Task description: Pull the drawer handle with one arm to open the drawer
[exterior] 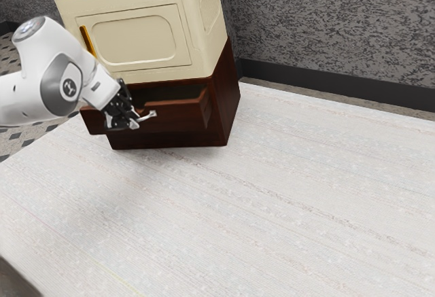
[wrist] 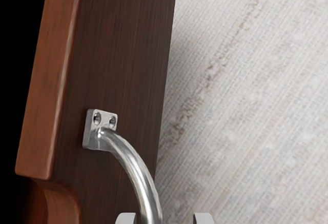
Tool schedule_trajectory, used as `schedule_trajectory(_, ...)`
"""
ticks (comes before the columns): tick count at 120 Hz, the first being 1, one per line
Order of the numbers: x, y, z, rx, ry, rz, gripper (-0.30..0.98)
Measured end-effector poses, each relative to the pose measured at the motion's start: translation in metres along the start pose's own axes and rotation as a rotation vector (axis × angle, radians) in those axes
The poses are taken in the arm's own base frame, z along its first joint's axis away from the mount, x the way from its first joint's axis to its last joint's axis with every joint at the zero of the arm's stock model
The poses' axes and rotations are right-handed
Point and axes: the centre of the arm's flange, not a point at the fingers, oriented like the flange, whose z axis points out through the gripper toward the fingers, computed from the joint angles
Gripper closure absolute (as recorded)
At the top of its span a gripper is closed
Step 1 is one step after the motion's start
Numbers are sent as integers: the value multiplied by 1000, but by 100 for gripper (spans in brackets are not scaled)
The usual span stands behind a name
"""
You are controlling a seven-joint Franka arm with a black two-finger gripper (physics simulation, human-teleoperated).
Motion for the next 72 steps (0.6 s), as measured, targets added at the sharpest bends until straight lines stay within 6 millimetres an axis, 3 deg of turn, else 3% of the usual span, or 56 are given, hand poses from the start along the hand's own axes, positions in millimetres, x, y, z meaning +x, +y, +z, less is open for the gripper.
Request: schedule_trajectory(72, -4, 34, -18, -5, 20, -5, 63)
